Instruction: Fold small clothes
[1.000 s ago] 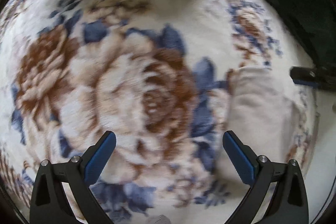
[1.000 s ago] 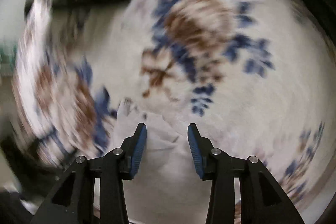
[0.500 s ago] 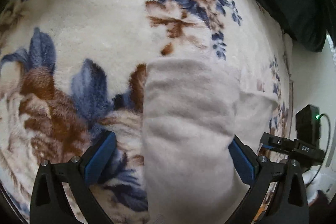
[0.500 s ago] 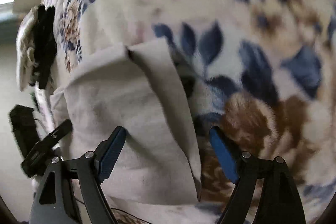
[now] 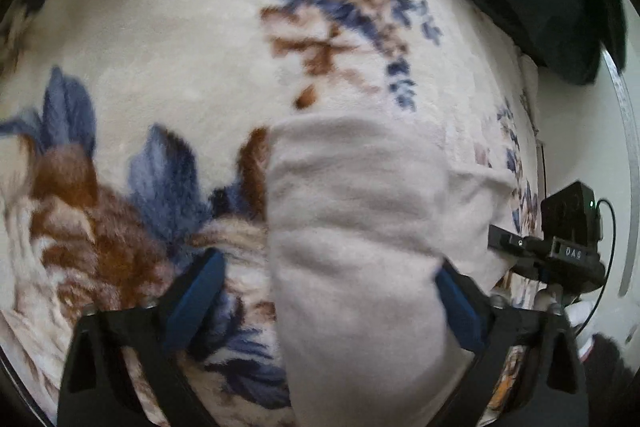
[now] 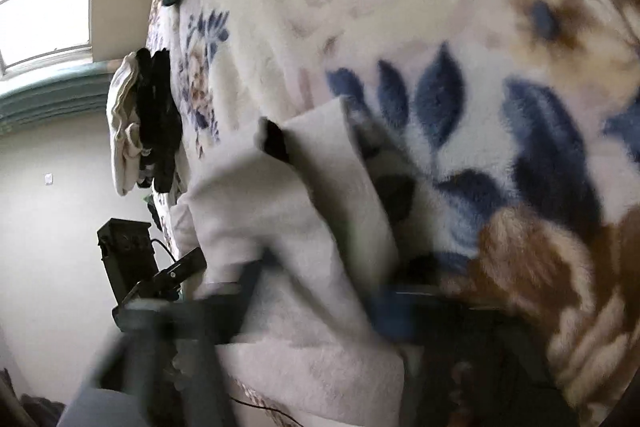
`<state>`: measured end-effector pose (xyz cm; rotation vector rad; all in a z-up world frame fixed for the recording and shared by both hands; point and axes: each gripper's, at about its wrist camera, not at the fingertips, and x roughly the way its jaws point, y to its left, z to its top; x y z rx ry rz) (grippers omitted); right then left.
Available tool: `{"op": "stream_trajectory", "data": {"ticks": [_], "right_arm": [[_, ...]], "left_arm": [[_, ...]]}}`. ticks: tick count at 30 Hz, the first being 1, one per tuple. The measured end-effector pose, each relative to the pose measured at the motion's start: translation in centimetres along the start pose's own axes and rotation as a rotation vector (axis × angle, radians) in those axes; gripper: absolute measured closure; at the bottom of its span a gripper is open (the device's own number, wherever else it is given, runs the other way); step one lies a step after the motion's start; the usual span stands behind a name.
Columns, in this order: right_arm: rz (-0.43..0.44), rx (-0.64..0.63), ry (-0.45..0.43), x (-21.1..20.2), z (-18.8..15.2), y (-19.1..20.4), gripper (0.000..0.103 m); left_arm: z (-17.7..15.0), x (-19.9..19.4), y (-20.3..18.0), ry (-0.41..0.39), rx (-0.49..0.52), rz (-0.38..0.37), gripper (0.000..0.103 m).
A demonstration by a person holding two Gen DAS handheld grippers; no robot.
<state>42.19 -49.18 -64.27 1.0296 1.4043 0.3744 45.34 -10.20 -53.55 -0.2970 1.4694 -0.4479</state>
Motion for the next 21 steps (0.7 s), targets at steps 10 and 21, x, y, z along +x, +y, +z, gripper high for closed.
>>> {"op": "stream_trajectory", "data": {"ticks": [10,21], "right_arm": [[-0.006,-0.006,-0.06,-1.8,-0.6,2.9,0.087],[0.069,-0.082,-0.034,-2.0,-1.7,12.8,0.087]], "left_arm": [[-0.5,-3.0,-2.6,-0.049,0.069,-0.028,0.077],[1.0,-13.5,-1.0,-0.14,0.043,0.002,0.077]]}}
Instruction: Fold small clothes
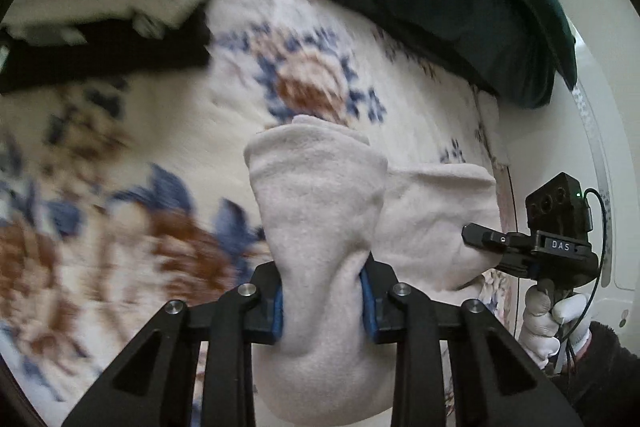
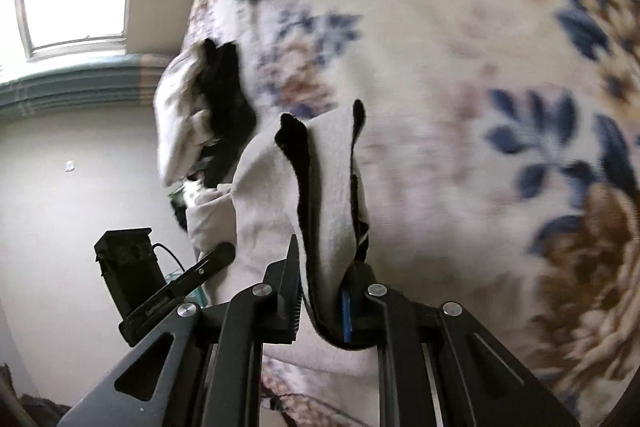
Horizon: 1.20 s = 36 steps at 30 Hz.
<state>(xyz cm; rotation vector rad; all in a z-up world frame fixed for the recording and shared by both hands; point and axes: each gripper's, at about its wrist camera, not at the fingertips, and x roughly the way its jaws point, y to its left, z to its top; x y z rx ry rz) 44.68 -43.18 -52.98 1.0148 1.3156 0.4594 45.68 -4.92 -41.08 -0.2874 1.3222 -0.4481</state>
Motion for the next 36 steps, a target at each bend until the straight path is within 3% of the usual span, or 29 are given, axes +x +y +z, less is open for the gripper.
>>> {"op": "stream_trajectory", "data": {"ticks": [6,12,17,21,24,26,28,29,30,31,32,34,36], "right_arm": [[0.06,-0.076,0.006,3.8,2.0,10.5,0.087],[0.139,-0.136,-0.047,10.6,6.8,23.1,0.087],[0.106,-0.166,-0.095,18.7,12.4,31.5,0.087],[0.016,-0.153,-0.131,24.6,16.5,34.3,0.087],[-0.08,-0.132,-0.158,27.4,18.4,34.3,0.087],[-0.158,-0.14,-0.164,28.4,19.0,34.0,0.086],[-0.246,-0.154,-0.172,28.8,19.0,33.9,0.084],[-0.303,-0.168,-0.186,28.9,18.9,34.0,0.081],[-0.364,-0.178,-0.2,28.9,18.8,34.3,0.066],[-0.419,-0.191,-0.22,28.7,18.4,34.6,0.057],[-0.454,-0.211,-0.248,28.3,18.0,35.1,0.054],[-0.514,-0.245,-0.285,27.5,17.0,36.2,0.031],[-0.552,-0.28,-0.32,26.4,16.0,37.3,0.026]], "left_arm": [[5.0,-9.5,3.5,-0.087,0.006,0.066,0.077],[13.9,-17.2,11.0,-0.176,-0.013,0.096,0.077],[23.9,-17.5,18.5,-0.167,-0.013,0.154,0.075],[28.8,-14.8,22.3,-0.125,0.026,0.214,0.069],[30.9,-11.7,24.7,-0.061,0.039,0.275,0.055],[31.2,-11.7,25.4,-0.074,0.05,0.289,0.03],[31.3,-12.1,25.6,-0.082,0.07,0.329,0.012],[31.1,-12.4,25.4,-0.092,0.086,0.351,0.009],[30.8,-13.0,25.2,-0.106,0.095,0.37,0.009],[30.4,-13.7,24.8,-0.13,0.102,0.405,0.009],[30.0,-14.3,24.5,-0.152,0.106,0.441,0.009],[28.6,-15.8,23.7,-0.209,0.117,0.477,0.009],[27.1,-16.2,23.0,-0.223,0.142,0.511,0.009]]}}
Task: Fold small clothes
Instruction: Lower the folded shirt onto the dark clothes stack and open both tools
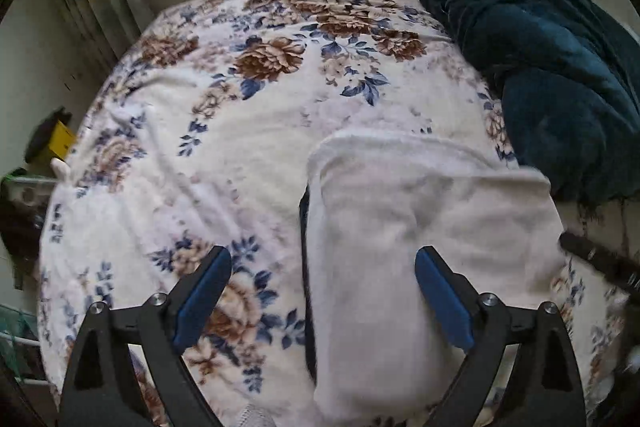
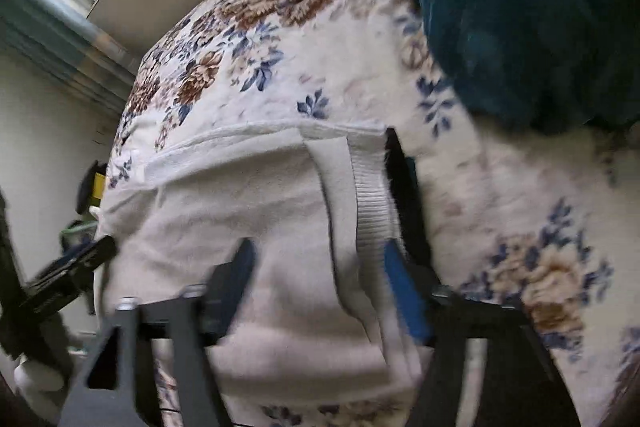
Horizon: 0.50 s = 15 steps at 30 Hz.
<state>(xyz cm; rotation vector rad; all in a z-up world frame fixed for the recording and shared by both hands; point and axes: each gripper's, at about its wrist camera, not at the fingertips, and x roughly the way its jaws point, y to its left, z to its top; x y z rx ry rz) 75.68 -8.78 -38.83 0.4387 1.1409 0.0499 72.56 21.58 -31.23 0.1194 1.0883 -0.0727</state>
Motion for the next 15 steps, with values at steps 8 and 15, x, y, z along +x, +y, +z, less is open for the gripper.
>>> {"op": "stream_trajectory", "data": {"ticks": [8,15], "right_arm": [[-0.069,-0.051,0.006,-2.9,-2.5,2.2,0.025],[-0.116,-0.079,0.128,2.4,-4.8,2.7,0.025]], "left_arm": [[-2.3,1.9,-1.2,0.05,0.055,0.133,0.009],[-2.9,2.3,-1.2,0.01,0.048,0.135,0.009]]}}
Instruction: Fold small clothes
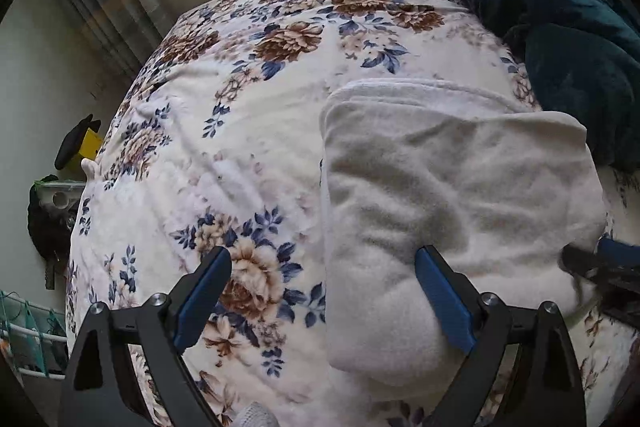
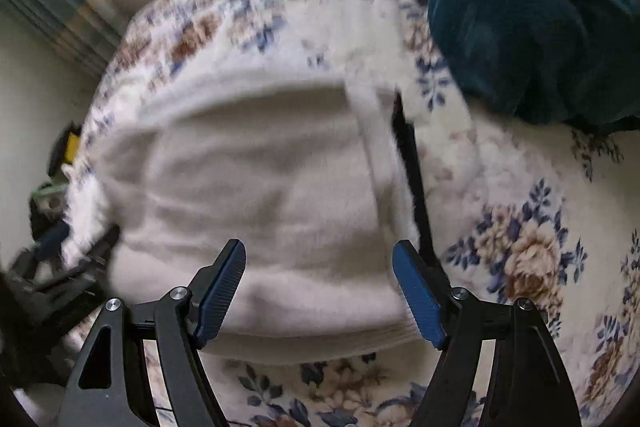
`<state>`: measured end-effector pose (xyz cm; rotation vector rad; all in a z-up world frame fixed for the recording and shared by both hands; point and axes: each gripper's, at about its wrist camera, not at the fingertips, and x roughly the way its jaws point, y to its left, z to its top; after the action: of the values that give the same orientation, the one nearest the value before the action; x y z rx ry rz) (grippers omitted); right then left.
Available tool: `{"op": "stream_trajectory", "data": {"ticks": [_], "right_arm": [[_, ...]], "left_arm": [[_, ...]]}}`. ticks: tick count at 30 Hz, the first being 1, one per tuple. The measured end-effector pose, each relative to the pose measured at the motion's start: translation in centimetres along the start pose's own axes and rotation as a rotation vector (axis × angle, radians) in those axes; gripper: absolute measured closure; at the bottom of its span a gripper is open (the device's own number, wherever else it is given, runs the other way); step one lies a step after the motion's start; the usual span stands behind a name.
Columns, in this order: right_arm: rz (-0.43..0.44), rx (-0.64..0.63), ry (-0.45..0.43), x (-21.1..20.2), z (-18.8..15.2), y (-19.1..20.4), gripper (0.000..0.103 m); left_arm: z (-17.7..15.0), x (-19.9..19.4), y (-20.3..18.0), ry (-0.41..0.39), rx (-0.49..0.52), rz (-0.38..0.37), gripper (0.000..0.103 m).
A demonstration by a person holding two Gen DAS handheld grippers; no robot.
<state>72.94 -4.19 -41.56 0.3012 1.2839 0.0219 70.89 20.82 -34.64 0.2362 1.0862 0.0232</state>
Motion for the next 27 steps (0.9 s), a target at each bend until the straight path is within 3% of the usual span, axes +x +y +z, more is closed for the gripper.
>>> {"op": "stream_trajectory", "data": {"ticks": [5,8,10,17,27], "right_arm": [[-0.058,-0.031,0.021,2.7,-0.8,-0.1,0.025],[-0.085,-0.034,-0.027,0.6,-0.9,0.0,0.011],[-0.104,-0.043,-0.089,-2.0,-1.5,0.1,0.003],[-0.182,-0.104,-0.26,-12.6,-5.7,1.1,0.001],[-0.178,-0.119,-0.367,-27.5,-14.5,2.0,0.001]], "left_arm": [[-0.4,0.1,0.5,0.001,-0.009,-0.028,0.009],[-0.5,-2.9,0.9,-0.064,-0.025,-0.01,0.009],[-1.1,-5.2,1.6,-0.106,-0.064,-0.027,0.009],[-5.2,-13.7,3.1,-0.141,-0.143,-0.043,0.008],[-10.8,-27.8,2.5,-0.196,-0.15,-0.03,0.008]]}}
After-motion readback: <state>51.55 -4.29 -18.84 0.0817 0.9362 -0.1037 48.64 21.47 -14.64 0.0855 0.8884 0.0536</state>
